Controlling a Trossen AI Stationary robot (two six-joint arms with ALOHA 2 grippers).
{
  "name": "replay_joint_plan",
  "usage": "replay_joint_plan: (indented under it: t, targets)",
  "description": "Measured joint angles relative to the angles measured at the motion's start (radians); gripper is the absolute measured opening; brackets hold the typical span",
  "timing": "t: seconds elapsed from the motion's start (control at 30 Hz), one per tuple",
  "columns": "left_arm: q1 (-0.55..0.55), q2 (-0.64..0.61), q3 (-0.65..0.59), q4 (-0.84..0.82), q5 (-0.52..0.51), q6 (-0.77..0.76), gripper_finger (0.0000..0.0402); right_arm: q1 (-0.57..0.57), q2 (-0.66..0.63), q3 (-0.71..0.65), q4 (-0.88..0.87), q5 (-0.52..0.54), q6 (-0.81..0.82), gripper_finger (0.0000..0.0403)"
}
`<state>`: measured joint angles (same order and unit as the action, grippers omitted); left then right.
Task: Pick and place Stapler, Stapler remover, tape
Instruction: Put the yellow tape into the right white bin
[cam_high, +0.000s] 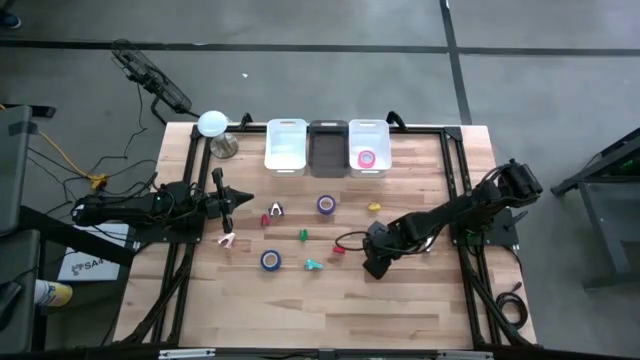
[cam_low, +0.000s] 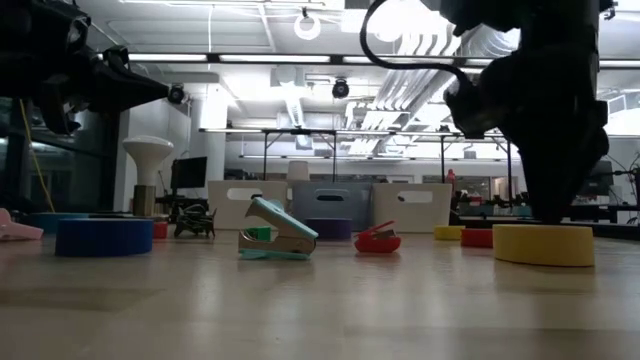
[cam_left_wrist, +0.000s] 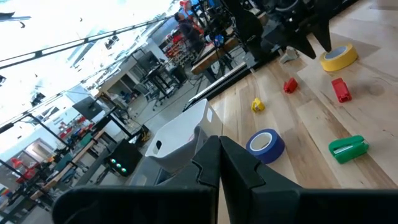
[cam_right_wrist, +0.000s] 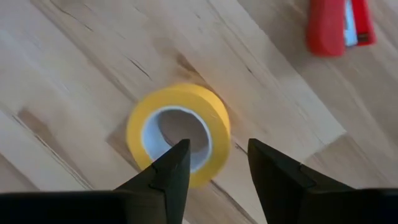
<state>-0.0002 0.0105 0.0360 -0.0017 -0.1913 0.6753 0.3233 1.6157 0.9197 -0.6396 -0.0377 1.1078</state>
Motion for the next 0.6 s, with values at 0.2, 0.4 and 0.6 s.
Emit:
replay_joint_plan:
  t: [0.2,0.4,0.6]
  targets:
    - [0.0,0.0,0.0,0.0,0.0,0.0,0.0003,0.001,0.0,-0.044,0.077,-0.015,0.004,0.0134]
    - [0.0,0.0,0.0,0.0,0.0,0.0,0.0003,0.0,0.0,-0.071,0.09,-0.016,0.004,0.0133]
    - [0.0,0.0,0.0,0.0,0.0,0.0,0.0003,0.0,0.0,-0.085,0.092,-0.021,0.002,0.0133]
